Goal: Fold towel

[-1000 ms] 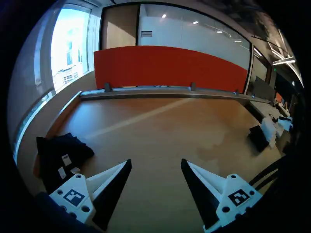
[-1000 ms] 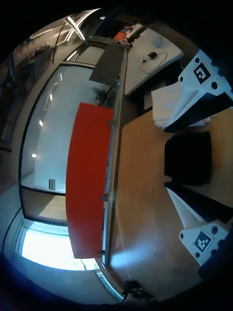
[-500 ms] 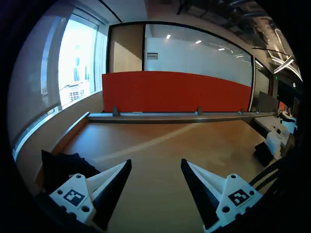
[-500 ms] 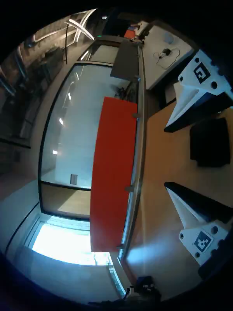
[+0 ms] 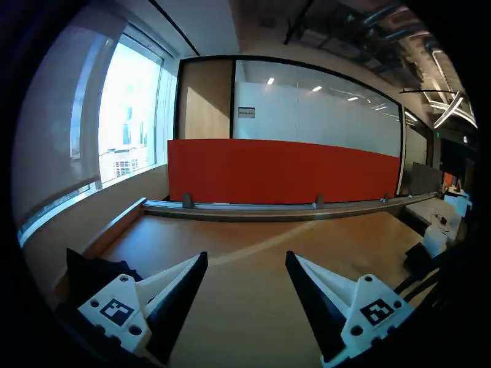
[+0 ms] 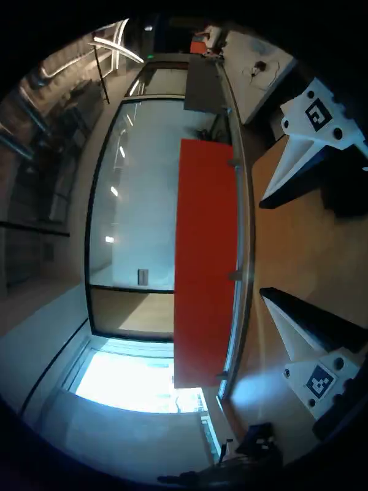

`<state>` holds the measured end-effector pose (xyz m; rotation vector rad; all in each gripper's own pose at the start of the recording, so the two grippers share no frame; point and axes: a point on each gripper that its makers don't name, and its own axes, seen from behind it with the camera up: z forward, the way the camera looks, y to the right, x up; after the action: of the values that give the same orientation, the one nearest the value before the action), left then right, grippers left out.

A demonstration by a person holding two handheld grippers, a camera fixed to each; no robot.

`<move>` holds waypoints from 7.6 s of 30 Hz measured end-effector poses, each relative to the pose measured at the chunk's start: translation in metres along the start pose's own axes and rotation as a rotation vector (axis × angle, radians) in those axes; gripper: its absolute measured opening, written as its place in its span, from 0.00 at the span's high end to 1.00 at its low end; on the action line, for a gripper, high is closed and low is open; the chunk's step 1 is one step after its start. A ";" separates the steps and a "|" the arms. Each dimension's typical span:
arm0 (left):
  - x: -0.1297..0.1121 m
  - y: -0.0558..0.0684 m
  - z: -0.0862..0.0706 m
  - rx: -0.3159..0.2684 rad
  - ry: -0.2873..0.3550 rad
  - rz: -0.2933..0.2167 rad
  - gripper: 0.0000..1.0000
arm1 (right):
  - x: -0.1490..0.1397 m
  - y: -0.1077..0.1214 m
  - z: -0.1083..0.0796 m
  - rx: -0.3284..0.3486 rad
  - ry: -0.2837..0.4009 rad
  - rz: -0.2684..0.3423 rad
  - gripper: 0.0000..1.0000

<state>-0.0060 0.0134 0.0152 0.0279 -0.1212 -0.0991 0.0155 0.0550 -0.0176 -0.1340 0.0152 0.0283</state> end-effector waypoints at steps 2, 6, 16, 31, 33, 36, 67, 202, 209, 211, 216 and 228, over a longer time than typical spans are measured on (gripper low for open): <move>0.002 -0.001 0.001 0.002 0.010 -0.002 0.06 | 0.001 -0.008 0.001 0.002 0.005 0.008 0.00; 0.005 -0.004 0.000 0.014 0.033 -0.009 0.06 | 0.003 -0.020 0.002 0.009 0.011 0.005 0.00; 0.009 -0.008 -0.004 0.005 0.082 -0.011 0.06 | 0.011 -0.042 0.002 0.029 0.013 0.022 0.00; -0.011 -0.024 -0.003 0.027 0.146 0.005 0.06 | 0.008 -0.077 -0.006 0.072 0.000 -0.007 0.00; -0.014 -0.027 -0.002 0.031 0.159 0.004 0.06 | 0.008 -0.085 -0.007 0.085 0.002 -0.008 0.00; -0.018 -0.030 -0.001 0.036 0.181 0.004 0.06 | 0.008 -0.095 -0.006 0.104 0.009 -0.010 0.00; -0.108 -0.039 0.026 0.074 0.264 0.016 0.06 | -0.069 -0.106 0.014 0.098 0.012 -0.035 0.00; -0.129 -0.047 0.037 0.083 0.235 0.035 0.06 | -0.183 -0.032 0.043 0.001 0.103 0.025 0.00; -0.128 -0.045 0.036 0.077 0.234 0.036 0.06 | -0.183 -0.032 0.043 0.001 0.103 0.025 0.00; -0.127 -0.045 0.035 0.077 0.234 0.036 0.06 | -0.183 -0.031 0.043 0.001 0.103 0.025 0.00; -0.125 -0.045 0.034 0.077 0.233 0.036 0.06 | -0.183 -0.031 0.042 0.001 0.103 0.024 0.00; -0.120 -0.050 0.031 0.088 0.231 0.035 0.06 | -0.182 -0.032 0.042 0.001 0.103 0.024 0.00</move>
<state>-0.1327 -0.0254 0.0298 0.1248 0.1053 -0.0550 -0.1653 0.0244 0.0317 -0.1341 0.1198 0.0458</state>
